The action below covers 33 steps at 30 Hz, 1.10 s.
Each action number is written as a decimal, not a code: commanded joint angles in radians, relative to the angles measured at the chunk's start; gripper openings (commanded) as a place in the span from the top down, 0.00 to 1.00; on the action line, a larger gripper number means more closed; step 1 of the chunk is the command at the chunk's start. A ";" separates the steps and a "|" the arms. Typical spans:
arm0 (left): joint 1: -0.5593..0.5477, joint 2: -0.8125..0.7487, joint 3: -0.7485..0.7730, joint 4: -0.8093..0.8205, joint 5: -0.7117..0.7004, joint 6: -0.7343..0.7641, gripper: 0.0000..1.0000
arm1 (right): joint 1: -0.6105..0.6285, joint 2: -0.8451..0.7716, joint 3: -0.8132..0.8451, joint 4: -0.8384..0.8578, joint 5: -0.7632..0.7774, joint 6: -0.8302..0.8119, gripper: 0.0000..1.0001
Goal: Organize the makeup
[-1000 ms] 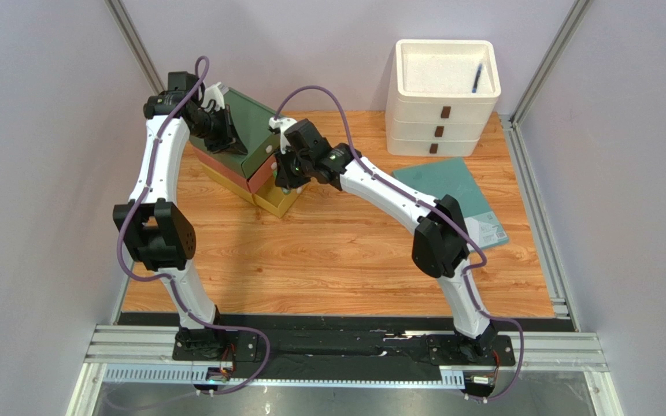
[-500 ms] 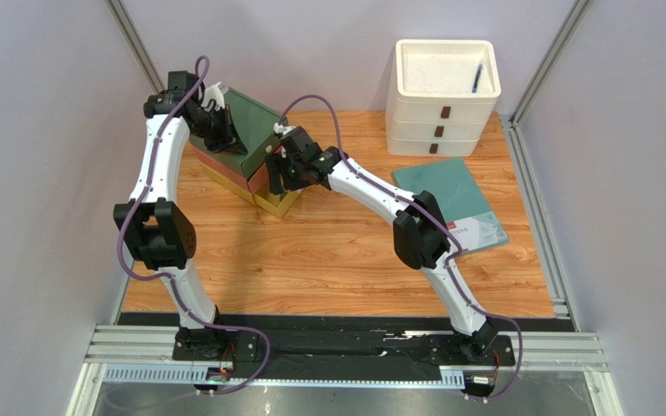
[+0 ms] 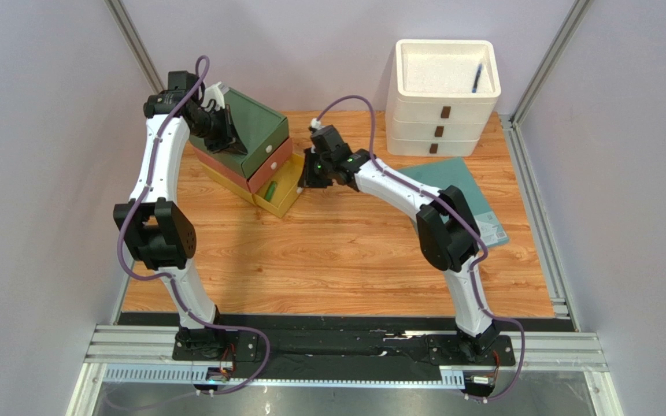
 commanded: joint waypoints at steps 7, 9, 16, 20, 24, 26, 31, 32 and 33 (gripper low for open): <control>0.000 0.079 -0.050 -0.158 -0.128 0.066 1.00 | -0.010 0.153 0.075 0.048 -0.146 0.165 1.00; -0.001 0.079 -0.050 -0.158 -0.123 0.066 1.00 | -0.010 0.202 0.124 0.037 -0.155 0.181 1.00; 0.000 0.076 -0.053 -0.160 -0.123 0.068 1.00 | -0.005 0.325 0.313 0.108 -0.197 0.264 1.00; 0.000 0.074 -0.055 -0.158 -0.123 0.068 1.00 | 0.013 0.411 0.451 0.129 -0.217 0.319 1.00; 0.000 0.074 -0.058 -0.160 -0.123 0.069 1.00 | 0.033 0.461 0.534 0.148 -0.221 0.366 1.00; 0.000 0.074 -0.062 -0.160 -0.126 0.071 1.00 | 0.044 0.474 0.534 0.152 -0.227 0.373 1.00; -0.001 0.074 -0.061 -0.158 -0.126 0.069 1.00 | 0.044 0.409 0.427 0.181 -0.217 0.325 1.00; -0.001 0.074 -0.061 -0.158 -0.128 0.069 1.00 | 0.042 0.373 0.403 0.191 -0.211 0.319 1.00; 0.000 0.074 -0.061 -0.157 -0.128 0.069 1.00 | 0.041 0.359 0.384 0.197 -0.209 0.316 1.00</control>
